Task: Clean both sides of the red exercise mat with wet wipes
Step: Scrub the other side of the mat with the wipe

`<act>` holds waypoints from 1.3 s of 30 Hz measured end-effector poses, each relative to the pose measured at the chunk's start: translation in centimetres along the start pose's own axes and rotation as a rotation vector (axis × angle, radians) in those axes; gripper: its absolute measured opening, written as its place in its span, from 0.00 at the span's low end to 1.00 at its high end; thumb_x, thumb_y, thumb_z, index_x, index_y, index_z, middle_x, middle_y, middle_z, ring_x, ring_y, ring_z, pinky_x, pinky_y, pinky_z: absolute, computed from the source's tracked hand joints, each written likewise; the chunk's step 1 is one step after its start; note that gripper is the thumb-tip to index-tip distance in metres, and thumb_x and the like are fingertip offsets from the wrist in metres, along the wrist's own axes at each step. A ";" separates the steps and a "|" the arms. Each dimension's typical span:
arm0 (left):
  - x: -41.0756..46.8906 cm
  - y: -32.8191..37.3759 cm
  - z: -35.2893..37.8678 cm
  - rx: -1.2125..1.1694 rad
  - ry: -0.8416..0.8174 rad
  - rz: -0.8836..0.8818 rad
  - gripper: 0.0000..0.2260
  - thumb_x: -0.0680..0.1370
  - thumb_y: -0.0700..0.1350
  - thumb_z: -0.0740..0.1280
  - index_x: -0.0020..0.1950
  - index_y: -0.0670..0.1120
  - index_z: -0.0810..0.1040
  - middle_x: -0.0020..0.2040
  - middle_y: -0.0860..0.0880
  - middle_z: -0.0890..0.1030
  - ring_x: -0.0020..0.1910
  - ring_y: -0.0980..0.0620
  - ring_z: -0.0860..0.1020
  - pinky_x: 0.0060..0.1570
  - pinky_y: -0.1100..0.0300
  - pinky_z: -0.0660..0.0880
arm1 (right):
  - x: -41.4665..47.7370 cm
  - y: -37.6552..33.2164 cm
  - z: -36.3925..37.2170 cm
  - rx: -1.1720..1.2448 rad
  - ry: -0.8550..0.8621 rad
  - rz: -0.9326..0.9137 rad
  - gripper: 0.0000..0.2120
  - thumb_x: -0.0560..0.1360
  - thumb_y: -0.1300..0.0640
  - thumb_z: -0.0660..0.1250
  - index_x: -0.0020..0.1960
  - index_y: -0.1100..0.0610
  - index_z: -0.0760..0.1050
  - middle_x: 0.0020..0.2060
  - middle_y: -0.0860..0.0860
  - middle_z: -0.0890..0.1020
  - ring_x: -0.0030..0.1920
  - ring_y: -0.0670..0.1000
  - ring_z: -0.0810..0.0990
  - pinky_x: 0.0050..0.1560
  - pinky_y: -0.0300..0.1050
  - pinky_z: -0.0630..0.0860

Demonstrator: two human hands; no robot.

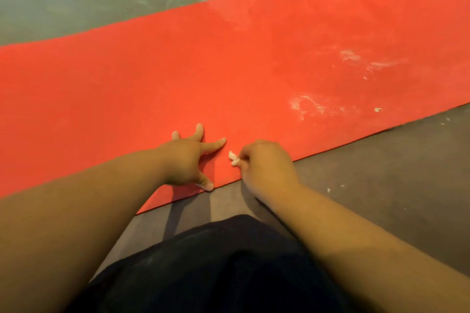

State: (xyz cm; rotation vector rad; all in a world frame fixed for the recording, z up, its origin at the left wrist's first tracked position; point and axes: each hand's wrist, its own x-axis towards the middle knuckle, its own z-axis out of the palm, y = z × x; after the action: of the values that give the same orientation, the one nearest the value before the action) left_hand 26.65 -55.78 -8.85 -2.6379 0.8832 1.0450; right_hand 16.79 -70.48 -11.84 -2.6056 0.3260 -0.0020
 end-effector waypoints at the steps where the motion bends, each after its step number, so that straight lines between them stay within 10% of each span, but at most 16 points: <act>1: -0.1 -0.1 0.1 -0.004 0.010 0.003 0.47 0.70 0.58 0.74 0.76 0.65 0.43 0.78 0.47 0.35 0.73 0.28 0.43 0.72 0.44 0.50 | -0.3 -1.4 0.9 0.029 -0.024 -0.071 0.07 0.75 0.58 0.65 0.50 0.54 0.82 0.47 0.52 0.79 0.48 0.55 0.78 0.44 0.43 0.69; 10: -2.7 -6.0 0.8 -0.020 0.119 -0.058 0.48 0.69 0.54 0.76 0.79 0.57 0.47 0.79 0.47 0.45 0.76 0.46 0.56 0.68 0.61 0.60 | 0.7 4.6 -2.8 -0.032 0.172 0.252 0.06 0.75 0.61 0.66 0.44 0.59 0.82 0.40 0.56 0.82 0.33 0.52 0.69 0.33 0.42 0.60; 18: -5.9 -12.7 3.5 -0.012 -0.010 -0.183 0.50 0.68 0.63 0.73 0.74 0.66 0.38 0.78 0.50 0.37 0.77 0.45 0.54 0.69 0.55 0.61 | -1.8 -5.2 4.1 0.054 -0.121 -0.253 0.09 0.76 0.59 0.63 0.51 0.54 0.81 0.46 0.50 0.75 0.47 0.53 0.76 0.42 0.44 0.67; 24: -6.1 -13.9 4.7 -0.047 0.032 -0.139 0.48 0.69 0.61 0.73 0.71 0.69 0.37 0.77 0.54 0.35 0.78 0.46 0.47 0.72 0.51 0.59 | 2.3 1.0 0.6 0.011 0.231 0.137 0.06 0.74 0.62 0.66 0.46 0.59 0.82 0.45 0.55 0.77 0.43 0.56 0.75 0.39 0.43 0.61; 31: -5.7 -14.1 4.8 -0.026 0.045 -0.129 0.49 0.69 0.61 0.73 0.73 0.67 0.37 0.77 0.54 0.35 0.78 0.45 0.46 0.72 0.48 0.59 | -0.8 -6.0 4.9 0.053 -0.123 -0.386 0.09 0.76 0.59 0.64 0.52 0.55 0.82 0.46 0.52 0.77 0.48 0.52 0.75 0.46 0.48 0.71; 36: -5.6 -14.4 4.9 -0.045 0.064 -0.101 0.49 0.69 0.61 0.73 0.74 0.67 0.38 0.77 0.55 0.34 0.78 0.45 0.45 0.72 0.49 0.60 | 3.6 -1.2 1.2 -0.064 0.126 -0.030 0.07 0.74 0.62 0.66 0.46 0.59 0.83 0.42 0.55 0.75 0.45 0.57 0.75 0.40 0.45 0.62; 39: -5.6 -14.5 5.0 -0.046 0.067 -0.108 0.48 0.69 0.61 0.73 0.75 0.66 0.39 0.77 0.55 0.35 0.78 0.45 0.45 0.70 0.48 0.61 | 1.8 -3.7 3.2 0.052 0.077 -0.147 0.06 0.73 0.63 0.68 0.44 0.57 0.83 0.41 0.52 0.77 0.42 0.53 0.76 0.39 0.40 0.64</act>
State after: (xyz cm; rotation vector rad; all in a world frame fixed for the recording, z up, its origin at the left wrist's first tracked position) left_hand 29.03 -39.69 -9.67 -2.7386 0.7285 0.9674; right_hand 19.58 -66.27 -12.91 -2.5761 0.1582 -0.1596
